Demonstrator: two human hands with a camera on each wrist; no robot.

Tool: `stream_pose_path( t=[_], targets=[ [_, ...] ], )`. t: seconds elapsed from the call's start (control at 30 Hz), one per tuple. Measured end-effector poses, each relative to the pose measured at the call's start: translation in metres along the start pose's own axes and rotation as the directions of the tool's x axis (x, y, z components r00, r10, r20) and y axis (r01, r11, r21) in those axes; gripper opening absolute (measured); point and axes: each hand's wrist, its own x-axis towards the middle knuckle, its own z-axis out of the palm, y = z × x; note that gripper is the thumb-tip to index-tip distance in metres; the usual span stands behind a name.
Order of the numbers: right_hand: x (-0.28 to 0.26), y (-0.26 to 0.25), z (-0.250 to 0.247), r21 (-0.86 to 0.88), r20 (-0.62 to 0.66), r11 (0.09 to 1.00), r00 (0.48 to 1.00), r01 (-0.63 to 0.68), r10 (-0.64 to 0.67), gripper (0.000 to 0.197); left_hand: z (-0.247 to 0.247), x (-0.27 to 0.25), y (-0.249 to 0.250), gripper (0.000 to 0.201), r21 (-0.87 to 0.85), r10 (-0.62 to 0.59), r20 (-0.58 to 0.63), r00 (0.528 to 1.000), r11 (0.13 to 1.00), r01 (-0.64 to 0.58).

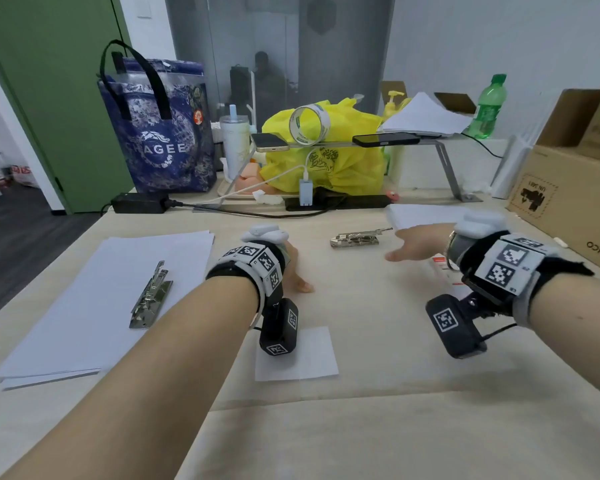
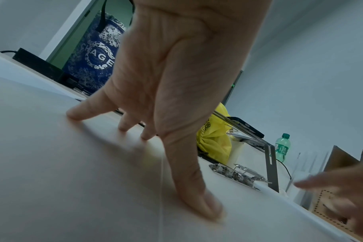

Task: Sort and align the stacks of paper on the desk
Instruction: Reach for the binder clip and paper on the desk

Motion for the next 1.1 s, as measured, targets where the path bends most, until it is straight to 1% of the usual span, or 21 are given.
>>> stream_pose_path(
  t=[0.07,0.1,0.17,0.27,0.33,0.37,0.43,0.47,0.53,0.6,0.63,0.7,0.83,0.9,1.0,1.03,1.1],
  targets=[
    [-0.018,0.007,0.005,-0.053,0.022,0.999,1.0,0.001,0.001,0.071,-0.002,-0.007,0.0,0.065,-0.051,0.014,-0.019,1.0,0.999,-0.015],
    [-0.025,0.011,0.009,-0.062,0.026,0.998,1.0,-0.005,0.007,0.069,-0.003,-0.012,0.0,0.066,-0.067,0.017,-0.022,1.0,0.998,-0.019],
    [-0.035,0.016,0.019,-0.065,0.016,0.998,1.0,-0.021,0.022,0.067,-0.005,-0.02,0.0,0.073,-0.078,0.007,-0.016,1.0,0.997,-0.008],
    [-0.046,0.018,0.034,-0.057,0.014,0.997,0.998,-0.057,0.058,0.07,-0.006,-0.031,-0.003,0.072,-0.112,0.006,0.004,1.0,0.994,-0.005],
    [-0.058,0.019,0.039,-0.051,0.027,0.996,0.997,-0.074,0.076,0.073,-0.007,-0.041,-0.006,0.072,-0.136,0.002,-0.007,1.0,0.991,-0.003],
    [-0.061,0.019,0.041,-0.043,0.033,0.996,0.996,-0.083,0.085,0.074,-0.008,-0.043,-0.008,0.075,-0.164,-0.005,-0.015,1.0,0.986,0.002],
    [-0.067,0.019,0.042,-0.014,0.034,0.996,0.995,-0.088,0.089,0.08,-0.012,-0.051,-0.012,0.085,-0.158,0.006,0.03,1.0,0.987,-0.001],
    [-0.067,0.019,0.044,-0.001,0.024,0.996,0.996,-0.09,0.09,0.084,-0.014,-0.054,-0.013,0.09,-0.13,0.008,0.075,0.997,0.991,0.002],
    [-0.066,0.02,0.046,0.023,-0.006,0.995,0.995,-0.095,0.095,0.093,-0.014,-0.059,-0.016,0.097,-0.058,0.009,0.118,0.993,0.998,-0.002],
    [-0.069,0.018,0.046,0.065,-0.01,0.994,0.996,-0.09,0.091,0.103,-0.009,-0.063,-0.017,0.099,-0.031,0.003,0.118,0.993,1.0,0.001],
    [-0.07,0.017,0.045,0.089,-0.013,0.993,0.996,-0.083,0.085,0.105,-0.007,-0.065,-0.017,0.1,-0.026,-0.006,0.117,0.993,1.0,0.009],
    [-0.074,0.016,0.039,0.126,-0.043,0.991,0.998,-0.05,0.055,0.1,-0.005,-0.066,-0.017,0.1,-0.038,-0.02,0.123,0.992,0.999,0.025],
    [-0.077,0.015,0.024,0.158,-0.146,0.987,0.989,0.008,0.015,0.078,-0.007,-0.066,-0.018,0.093,-0.114,-0.024,0.096,0.995,0.993,0.035],
    [-0.076,0.013,0.021,0.199,-0.197,0.98,0.98,0.03,0.01,0.07,-0.004,-0.062,-0.017,0.096,-0.118,-0.041,0.078,0.996,0.992,0.05],
    [-0.071,0.01,0.021,0.285,-0.269,0.957,0.963,0.047,0.033,0.071,0.007,-0.059,-0.016,0.094,-0.106,-0.071,-0.007,0.997,0.992,0.07],
    [-0.071,0.01,0.021,0.296,-0.274,0.954,0.961,0.043,0.042,0.072,0.009,-0.059,-0.015,0.094,-0.103,-0.075,-0.028,0.997,0.992,0.072],
    [-0.071,0.011,0.022,0.297,-0.249,0.954,0.967,0.029,0.048,0.071,0.008,-0.06,-0.016,0.097,-0.121,-0.071,-0.013,0.997,0.99,0.069]
  ],
)
